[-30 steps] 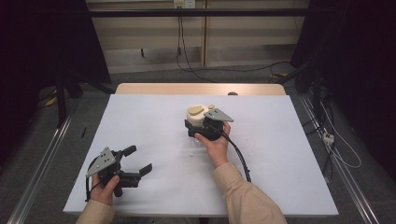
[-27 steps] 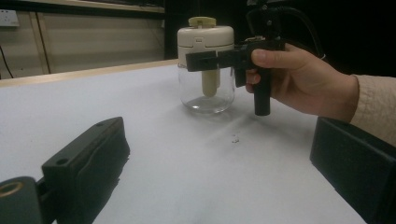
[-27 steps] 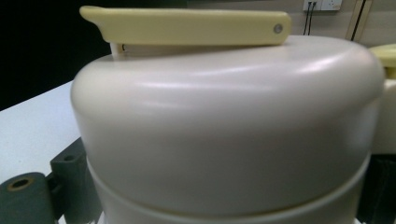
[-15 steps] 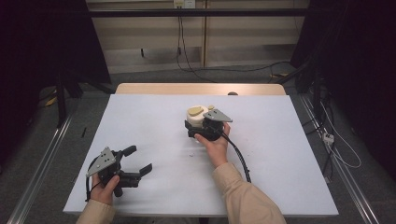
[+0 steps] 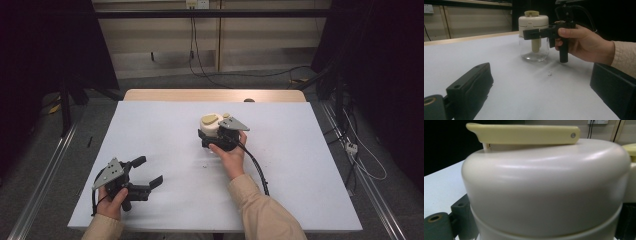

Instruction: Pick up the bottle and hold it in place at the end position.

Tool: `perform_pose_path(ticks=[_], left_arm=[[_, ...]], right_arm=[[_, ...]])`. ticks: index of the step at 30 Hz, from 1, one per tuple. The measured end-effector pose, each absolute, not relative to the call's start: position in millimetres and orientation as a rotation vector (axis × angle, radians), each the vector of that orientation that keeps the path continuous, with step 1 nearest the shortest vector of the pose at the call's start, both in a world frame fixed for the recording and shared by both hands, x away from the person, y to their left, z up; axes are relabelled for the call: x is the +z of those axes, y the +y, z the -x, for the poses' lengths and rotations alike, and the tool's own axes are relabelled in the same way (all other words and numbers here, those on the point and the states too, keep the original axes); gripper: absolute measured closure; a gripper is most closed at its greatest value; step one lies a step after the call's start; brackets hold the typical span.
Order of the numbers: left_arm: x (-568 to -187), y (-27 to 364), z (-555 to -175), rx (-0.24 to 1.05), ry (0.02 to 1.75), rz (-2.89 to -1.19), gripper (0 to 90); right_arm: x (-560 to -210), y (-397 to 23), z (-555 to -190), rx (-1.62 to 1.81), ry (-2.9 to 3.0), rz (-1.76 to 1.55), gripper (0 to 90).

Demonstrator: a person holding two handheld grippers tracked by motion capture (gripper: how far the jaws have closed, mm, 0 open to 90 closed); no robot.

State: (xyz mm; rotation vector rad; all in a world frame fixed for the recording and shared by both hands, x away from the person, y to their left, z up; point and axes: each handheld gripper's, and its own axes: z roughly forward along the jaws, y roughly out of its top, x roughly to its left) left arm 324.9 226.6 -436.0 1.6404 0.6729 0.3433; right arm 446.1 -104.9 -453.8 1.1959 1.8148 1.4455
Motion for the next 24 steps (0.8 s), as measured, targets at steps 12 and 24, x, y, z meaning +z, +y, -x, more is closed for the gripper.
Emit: perform_pose_path(ticks=[12, 24], left_arm=[[-435.8, 225.7, -324.8, 0.345, 0.664, -1.647, 3.8], [-436.2, 223.8, -324.9, 0.341, 0.659, -1.656, 3.8]], right_arm=[[-453.8, -107.1, -442.0, 1.434, 1.841, -1.201, 6.0], [-455.3, -111.4, -438.3, 1.445, 1.856, -1.210, 5.8]])
